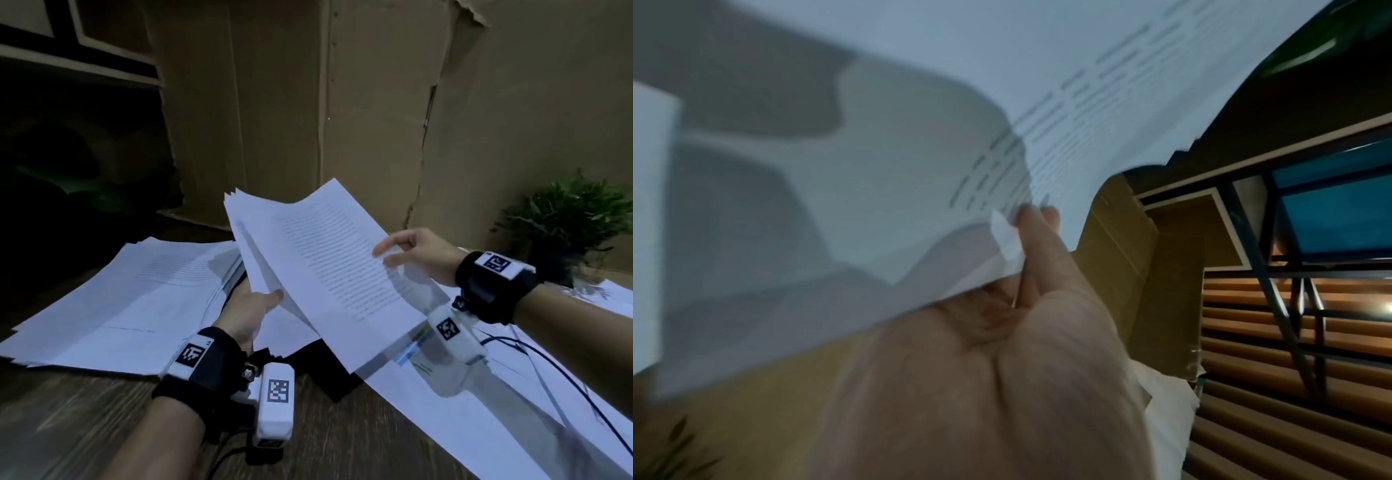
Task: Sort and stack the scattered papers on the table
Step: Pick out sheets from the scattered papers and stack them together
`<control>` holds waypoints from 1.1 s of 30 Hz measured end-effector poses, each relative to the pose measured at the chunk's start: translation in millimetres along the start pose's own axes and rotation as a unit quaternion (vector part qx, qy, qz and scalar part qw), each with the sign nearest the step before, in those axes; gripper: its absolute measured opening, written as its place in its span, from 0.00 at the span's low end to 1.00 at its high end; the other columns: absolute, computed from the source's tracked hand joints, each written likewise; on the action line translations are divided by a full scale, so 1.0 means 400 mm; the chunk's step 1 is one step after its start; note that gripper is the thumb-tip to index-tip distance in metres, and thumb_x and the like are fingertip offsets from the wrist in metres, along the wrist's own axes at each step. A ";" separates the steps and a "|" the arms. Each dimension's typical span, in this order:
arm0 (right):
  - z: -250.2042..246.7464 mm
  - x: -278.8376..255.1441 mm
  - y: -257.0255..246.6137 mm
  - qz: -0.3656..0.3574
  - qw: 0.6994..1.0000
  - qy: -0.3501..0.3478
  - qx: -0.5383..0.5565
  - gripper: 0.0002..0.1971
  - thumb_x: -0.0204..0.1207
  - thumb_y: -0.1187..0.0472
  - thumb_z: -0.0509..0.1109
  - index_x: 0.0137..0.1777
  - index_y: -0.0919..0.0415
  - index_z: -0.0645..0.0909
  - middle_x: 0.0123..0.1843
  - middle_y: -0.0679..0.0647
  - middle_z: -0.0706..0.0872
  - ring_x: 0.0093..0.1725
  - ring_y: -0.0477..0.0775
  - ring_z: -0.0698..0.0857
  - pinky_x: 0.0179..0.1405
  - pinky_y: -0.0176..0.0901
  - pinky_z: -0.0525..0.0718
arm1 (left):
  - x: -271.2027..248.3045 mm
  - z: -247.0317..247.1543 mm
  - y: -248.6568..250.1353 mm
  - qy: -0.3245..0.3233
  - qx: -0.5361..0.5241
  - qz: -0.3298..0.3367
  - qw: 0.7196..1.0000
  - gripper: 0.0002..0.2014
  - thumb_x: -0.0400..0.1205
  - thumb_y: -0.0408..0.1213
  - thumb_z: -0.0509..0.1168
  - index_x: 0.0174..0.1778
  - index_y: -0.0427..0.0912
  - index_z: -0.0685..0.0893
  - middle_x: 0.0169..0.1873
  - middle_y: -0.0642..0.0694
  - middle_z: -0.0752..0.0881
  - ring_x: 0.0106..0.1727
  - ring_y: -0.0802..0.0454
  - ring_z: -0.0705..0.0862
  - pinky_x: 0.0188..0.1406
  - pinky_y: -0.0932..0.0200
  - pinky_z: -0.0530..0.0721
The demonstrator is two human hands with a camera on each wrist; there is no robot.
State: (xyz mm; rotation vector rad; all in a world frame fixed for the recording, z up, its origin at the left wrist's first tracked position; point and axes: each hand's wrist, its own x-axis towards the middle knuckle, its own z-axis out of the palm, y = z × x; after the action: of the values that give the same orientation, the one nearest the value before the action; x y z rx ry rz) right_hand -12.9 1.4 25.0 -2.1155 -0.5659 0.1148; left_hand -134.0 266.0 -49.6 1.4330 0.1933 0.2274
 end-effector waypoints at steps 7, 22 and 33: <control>0.053 0.017 0.061 0.003 0.994 0.088 0.061 0.10 0.73 0.75 0.76 0.48 0.62 0.90 0.37 0.36 0.86 0.39 0.31 0.82 0.41 0.26 0.73 | -0.030 0.030 0.013 -0.105 0.030 0.019 0.994 0.17 0.81 0.37 0.70 0.67 0.47 0.84 0.59 0.46 0.90 0.61 0.43 0.88 0.62 0.42 0.84; 0.071 -0.021 0.028 0.055 0.984 0.023 0.165 0.09 0.79 0.65 0.74 0.58 0.58 0.88 0.54 0.60 0.88 0.52 0.67 0.86 0.47 0.52 0.82 | 0.001 0.019 -0.023 -0.070 0.029 0.026 0.997 0.28 0.82 0.18 0.62 0.77 0.44 0.74 0.66 0.45 0.85 0.68 0.43 0.82 0.66 0.48 0.81; -0.144 0.019 0.186 0.268 0.892 -0.030 -0.364 0.17 0.69 0.47 0.79 0.33 0.58 0.79 0.35 0.54 0.84 0.37 0.57 0.83 0.42 0.46 0.81 | 0.046 -0.009 -0.057 0.038 0.039 0.014 0.998 0.23 0.84 0.18 0.59 0.74 0.39 0.75 0.65 0.42 0.83 0.64 0.41 0.81 0.54 0.57 0.76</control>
State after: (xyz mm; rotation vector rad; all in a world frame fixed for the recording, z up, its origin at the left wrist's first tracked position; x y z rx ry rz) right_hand 36.7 -74.9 -0.8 -2.9730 -0.0167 0.3187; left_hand -116.4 271.4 -72.5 1.5065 0.2468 0.3012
